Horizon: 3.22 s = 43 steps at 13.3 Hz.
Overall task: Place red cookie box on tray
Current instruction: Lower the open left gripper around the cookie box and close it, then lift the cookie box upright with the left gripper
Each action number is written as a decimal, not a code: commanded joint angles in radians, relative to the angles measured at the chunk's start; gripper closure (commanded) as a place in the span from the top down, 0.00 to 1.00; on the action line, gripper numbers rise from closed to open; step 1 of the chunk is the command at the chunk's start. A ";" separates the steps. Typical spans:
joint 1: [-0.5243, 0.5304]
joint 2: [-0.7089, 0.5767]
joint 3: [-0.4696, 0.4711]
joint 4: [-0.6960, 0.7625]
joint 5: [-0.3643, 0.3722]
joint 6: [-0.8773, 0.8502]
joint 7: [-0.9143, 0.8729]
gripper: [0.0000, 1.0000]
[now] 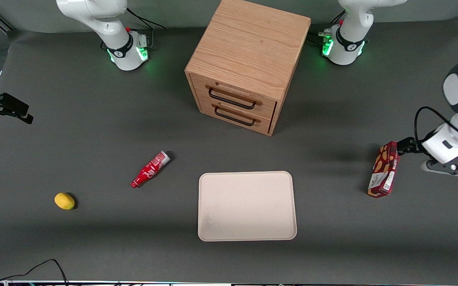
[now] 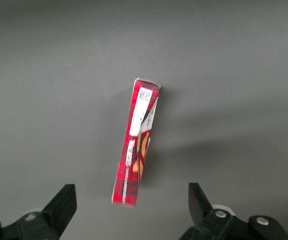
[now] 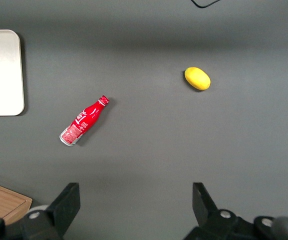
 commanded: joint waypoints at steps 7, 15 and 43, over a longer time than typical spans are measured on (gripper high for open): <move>0.067 0.117 -0.007 -0.151 -0.025 0.326 0.175 1.00; 0.067 0.207 -0.008 -0.157 -0.089 0.407 0.177 1.00; 0.054 -0.006 -0.042 0.351 -0.122 -0.459 0.031 0.00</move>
